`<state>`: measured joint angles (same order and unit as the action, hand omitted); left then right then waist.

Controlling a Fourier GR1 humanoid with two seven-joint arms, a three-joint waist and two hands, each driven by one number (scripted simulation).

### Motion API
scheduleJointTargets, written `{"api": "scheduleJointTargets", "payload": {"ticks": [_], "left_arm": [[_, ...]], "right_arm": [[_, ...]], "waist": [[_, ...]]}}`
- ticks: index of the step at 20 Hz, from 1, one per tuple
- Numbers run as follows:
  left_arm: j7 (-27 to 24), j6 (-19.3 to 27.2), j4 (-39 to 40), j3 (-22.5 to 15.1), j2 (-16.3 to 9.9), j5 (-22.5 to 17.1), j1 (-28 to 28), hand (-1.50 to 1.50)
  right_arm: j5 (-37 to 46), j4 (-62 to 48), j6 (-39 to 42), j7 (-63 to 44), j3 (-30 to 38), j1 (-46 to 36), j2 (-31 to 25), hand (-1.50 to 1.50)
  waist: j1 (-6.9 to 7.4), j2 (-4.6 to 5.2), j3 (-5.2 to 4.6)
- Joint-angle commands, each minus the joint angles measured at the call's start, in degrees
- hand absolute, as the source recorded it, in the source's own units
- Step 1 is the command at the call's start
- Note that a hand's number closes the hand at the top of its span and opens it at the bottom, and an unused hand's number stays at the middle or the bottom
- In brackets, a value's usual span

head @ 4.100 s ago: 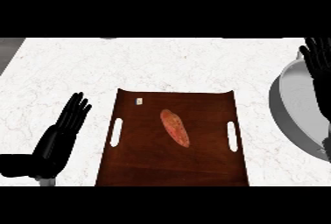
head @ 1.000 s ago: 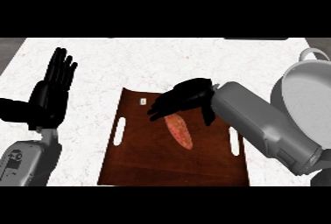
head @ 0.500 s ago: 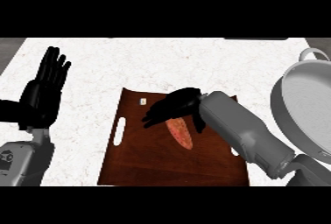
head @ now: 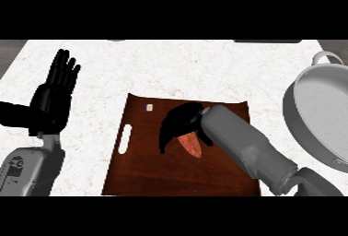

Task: Pick the sweet potato from the tray and place it in the pot

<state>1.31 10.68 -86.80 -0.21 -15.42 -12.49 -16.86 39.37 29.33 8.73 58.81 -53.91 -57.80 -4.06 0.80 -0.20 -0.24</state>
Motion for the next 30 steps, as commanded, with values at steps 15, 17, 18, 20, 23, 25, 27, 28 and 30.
{"api": "scheduleJointTargets", "payload": {"ticks": [15,17,18,20,23,25,27,28,30], "left_arm": [[-0.2,-1.9,-2.1,2.8,-0.8,-0.2,3.1,0.0],[-0.6,0.2,-1.4,2.0,0.9,1.5,1.7,0.0],[1.4,-0.8,-4.5,2.3,-0.3,0.4,3.5,0.0],[1.0,-0.9,-2.5,4.0,-1.6,0.1,3.2,0.0],[1.0,0.1,-1.2,5.8,-2.3,0.1,6.3,0.0],[0.8,0.9,-0.4,6.5,-2.2,0.3,7.4,0.0],[1.1,1.3,-0.7,7.4,-2.9,0.3,8.0,0.0],[0.8,1.6,-0.5,7.9,-3.0,0.4,8.3,0.0],[0.6,1.4,-1.3,8.5,-3.5,0.3,9.7,0.0]], "right_arm": [[-0.1,13.3,-7.0,4.7,7.6,6.7,-4.3,1.5],[-1.6,15.0,-5.0,5.1,9.9,6.9,-5.7,1.5],[-2.9,16.5,-2.9,5.6,11.3,7.7,-8.8,1.5],[-3.1,21.0,-5.7,-12.3,12.3,13.0,-6.4,1.5],[-2.5,19.6,-11.2,-22.3,14.5,19.8,-8.0,1.5],[-2.7,20.7,-15.2,-27.5,16.7,22.8,-8.2,1.5],[-3.3,24.0,-19.0,-31.9,19.5,24.6,-9.0,1.5],[-2.7,25.6,-21.3,-33.8,20.6,25.0,-10.2,1.5],[-3.2,29.1,-23.8,-37.1,23.0,27.1,-11.8,1.5]], "waist": [[-0.95,0.04,0.25],[-1.01,0.1,0.25],[-0.93,-0.05,0.26],[-4.17,-1.3,0.21],[-9.3,-3.41,0.07],[-11.71,-4.04,-0.01],[-12.41,-4.46,0.0],[-13.16,-4.6,-0.06],[-13.41,-5.0,-0.07]]}}
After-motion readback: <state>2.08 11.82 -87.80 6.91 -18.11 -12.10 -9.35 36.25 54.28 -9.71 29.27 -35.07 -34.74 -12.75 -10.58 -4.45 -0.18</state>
